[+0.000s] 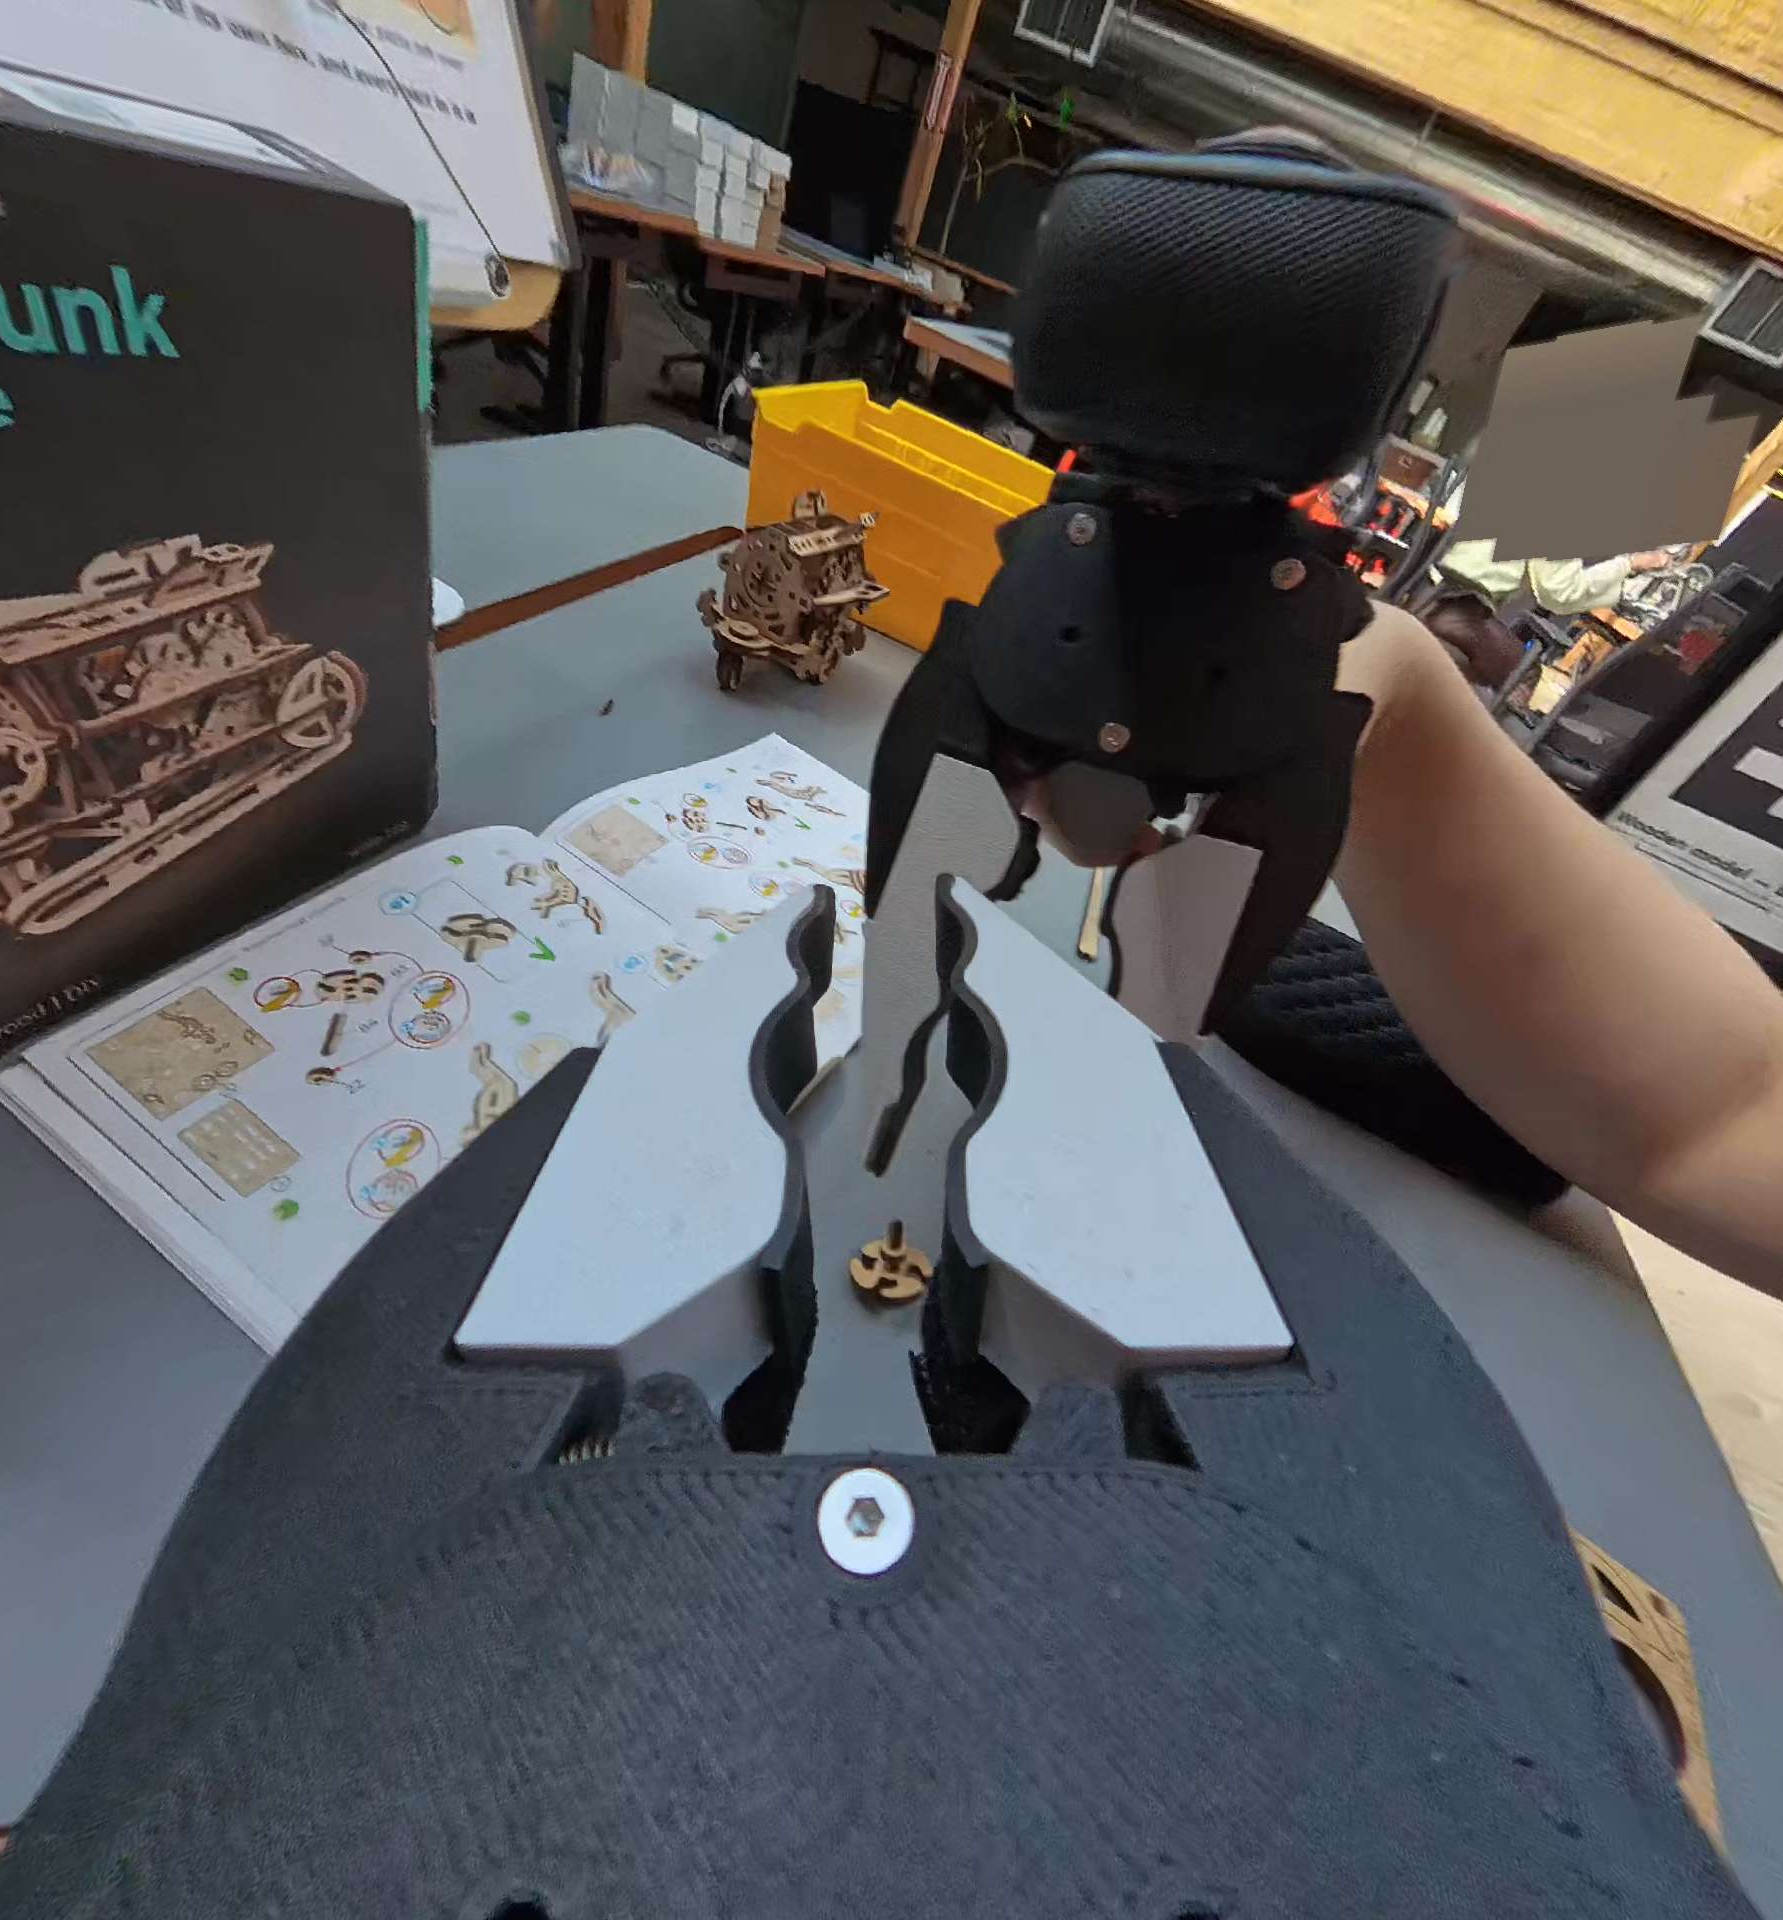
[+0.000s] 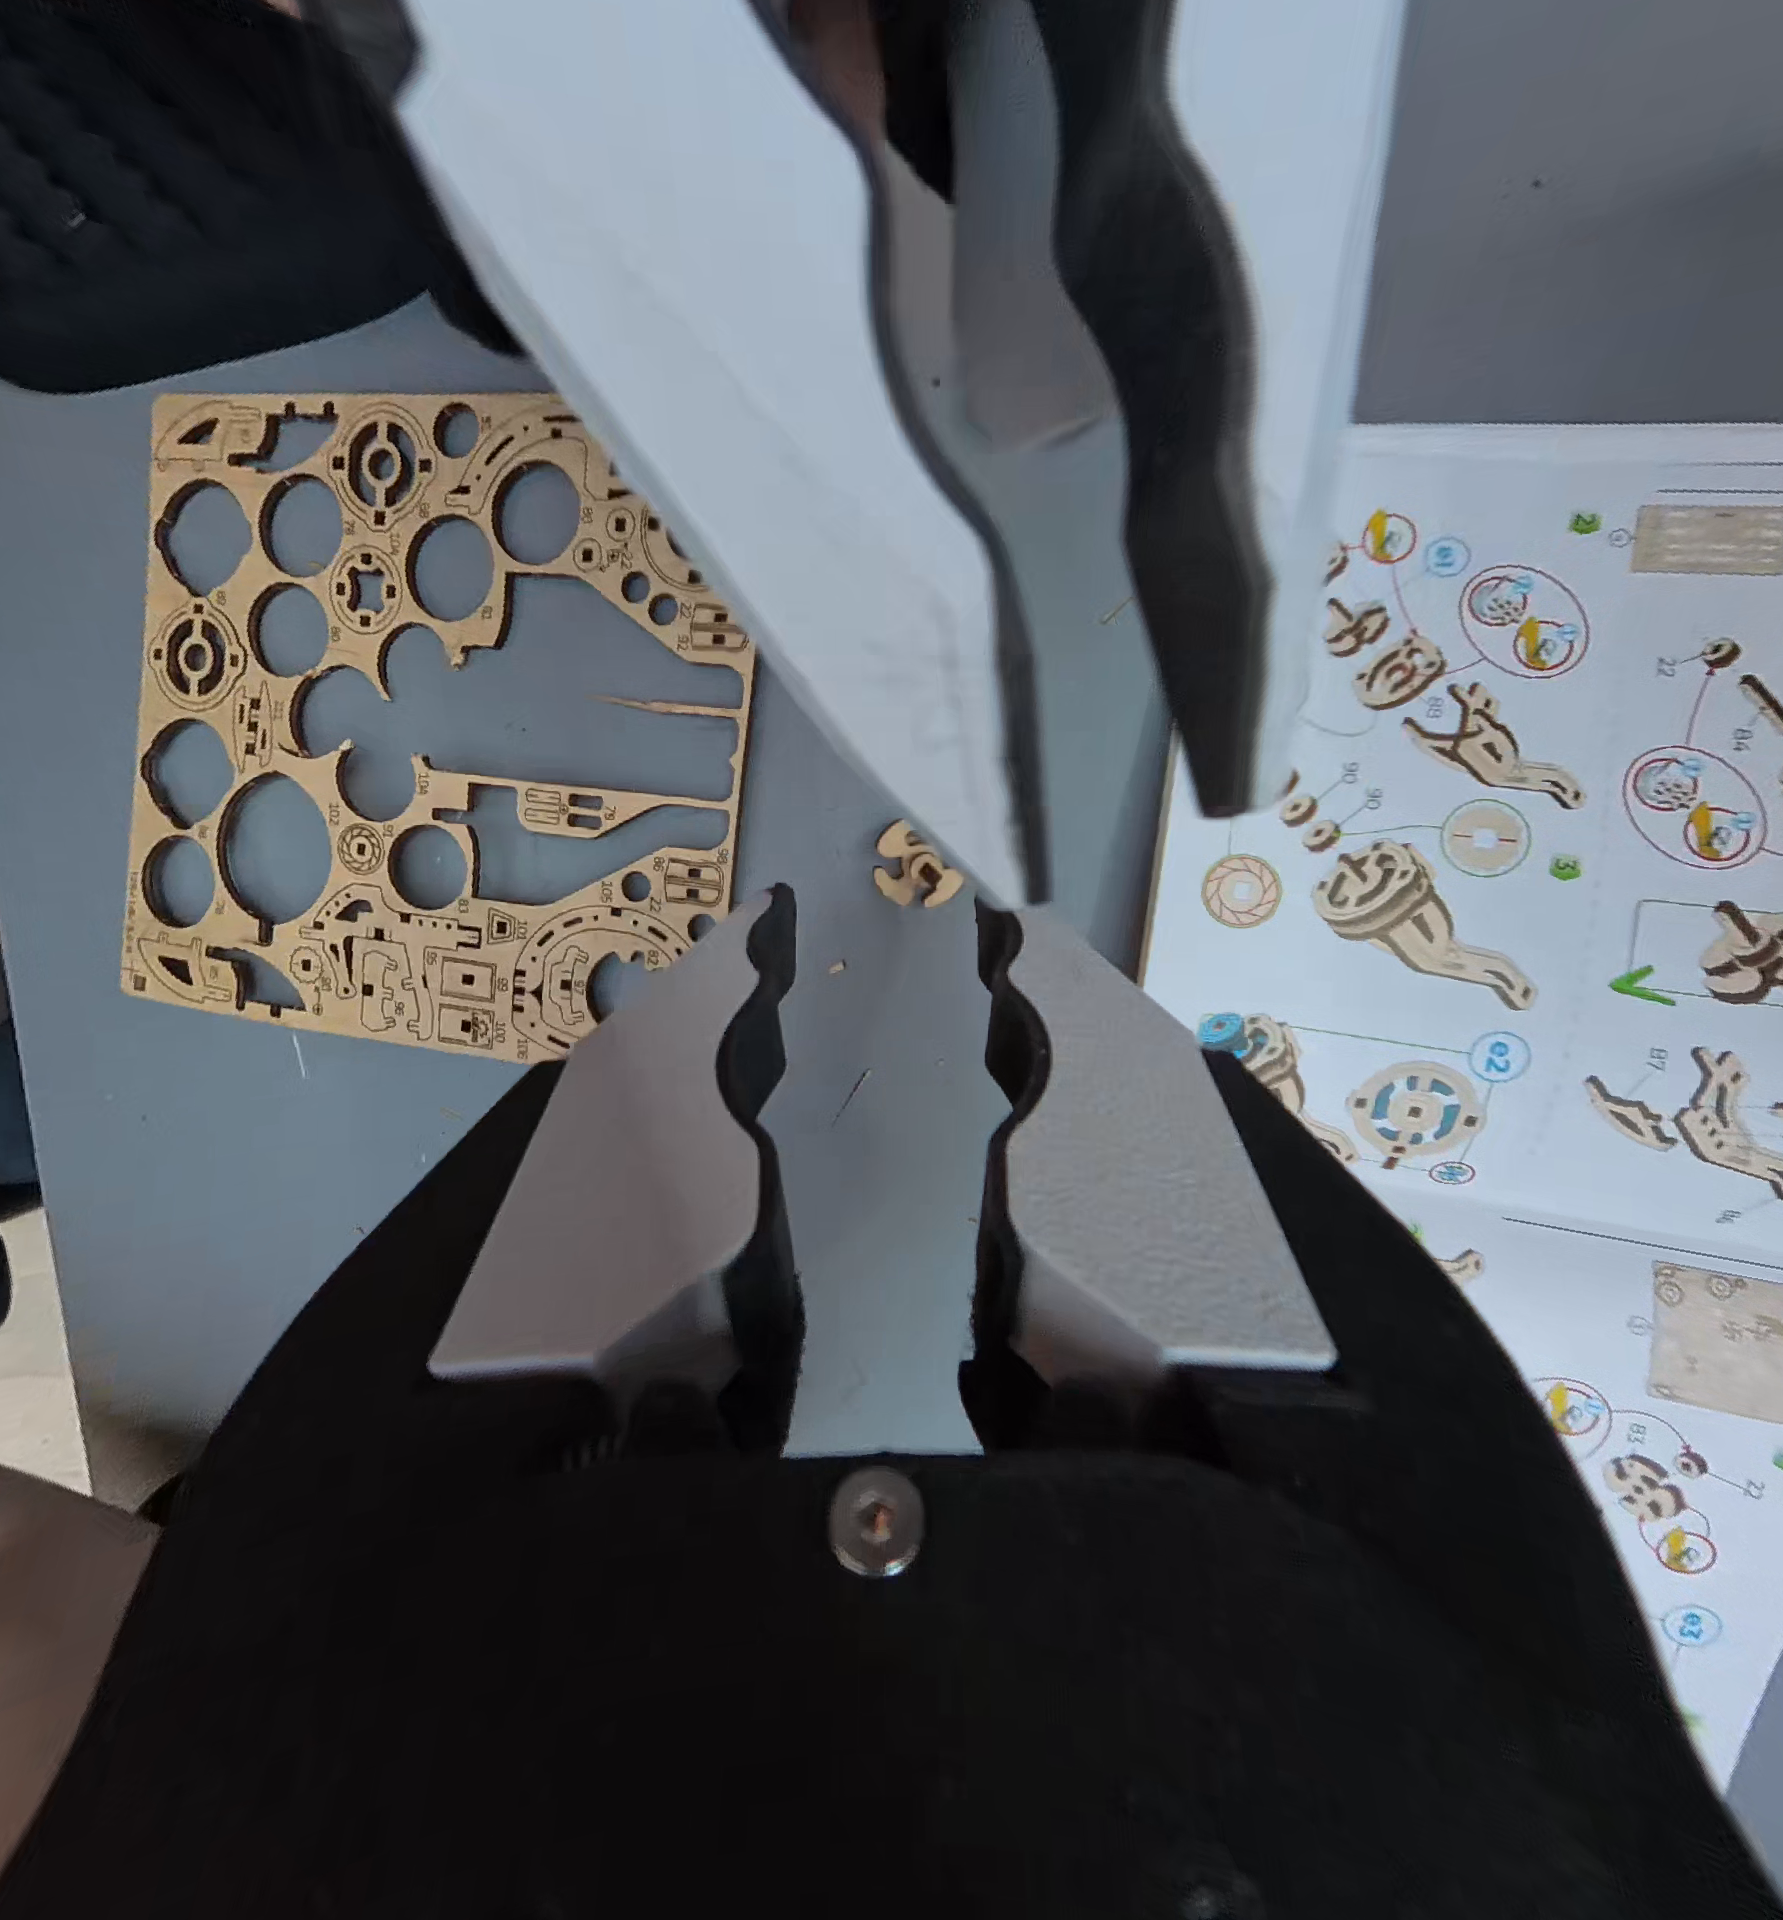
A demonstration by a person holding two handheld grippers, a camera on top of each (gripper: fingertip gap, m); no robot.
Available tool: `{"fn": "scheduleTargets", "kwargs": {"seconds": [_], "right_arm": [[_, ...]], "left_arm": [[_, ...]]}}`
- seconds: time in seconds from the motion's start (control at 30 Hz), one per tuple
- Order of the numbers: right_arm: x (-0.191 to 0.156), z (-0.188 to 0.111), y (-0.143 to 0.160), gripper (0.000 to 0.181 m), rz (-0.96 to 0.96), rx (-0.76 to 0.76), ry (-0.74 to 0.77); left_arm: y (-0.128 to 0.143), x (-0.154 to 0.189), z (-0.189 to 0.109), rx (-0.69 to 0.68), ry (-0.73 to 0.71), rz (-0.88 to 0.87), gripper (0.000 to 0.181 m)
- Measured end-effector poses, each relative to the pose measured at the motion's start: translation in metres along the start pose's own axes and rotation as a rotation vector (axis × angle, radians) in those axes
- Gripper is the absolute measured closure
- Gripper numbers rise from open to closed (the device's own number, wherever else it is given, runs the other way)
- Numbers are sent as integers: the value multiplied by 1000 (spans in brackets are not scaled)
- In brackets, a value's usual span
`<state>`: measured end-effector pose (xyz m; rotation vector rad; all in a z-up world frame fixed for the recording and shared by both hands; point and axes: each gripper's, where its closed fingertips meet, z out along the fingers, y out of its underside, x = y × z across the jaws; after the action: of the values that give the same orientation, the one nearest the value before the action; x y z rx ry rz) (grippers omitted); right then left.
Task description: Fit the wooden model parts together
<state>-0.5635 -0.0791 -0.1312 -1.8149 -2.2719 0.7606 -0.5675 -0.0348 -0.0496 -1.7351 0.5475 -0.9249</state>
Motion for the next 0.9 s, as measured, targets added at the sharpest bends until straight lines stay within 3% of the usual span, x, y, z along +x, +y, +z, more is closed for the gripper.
{"fn": "scheduleTargets", "kwargs": {"seconds": [0.1, 0.2, 0.33, 0.57, 0.73, 0.9], "right_arm": [[0, 9, 3, 148, -66, -42, -13], [4, 16, 9, 145, -100, -135, 25], [-2, 13, 5, 145, -93, -114, 33], [-7, 14, 3, 148, -60, -35, -97], [5, 13, -1, 150, -84, -16, -65], [15, 8, 0, 155, -182, 72, 2]], "left_arm": [[7, 26, -26, -96, 35, 16, 164], [5, 43, -67, 4, 18, 61, 163], [9, 44, -112, 149, -72, 182, 154], [45, 58, -130, 129, -77, 189, 137], [21, 71, -145, 188, -100, 298, 138], [15, 68, -155, 242, -92, 244, 139]]}}
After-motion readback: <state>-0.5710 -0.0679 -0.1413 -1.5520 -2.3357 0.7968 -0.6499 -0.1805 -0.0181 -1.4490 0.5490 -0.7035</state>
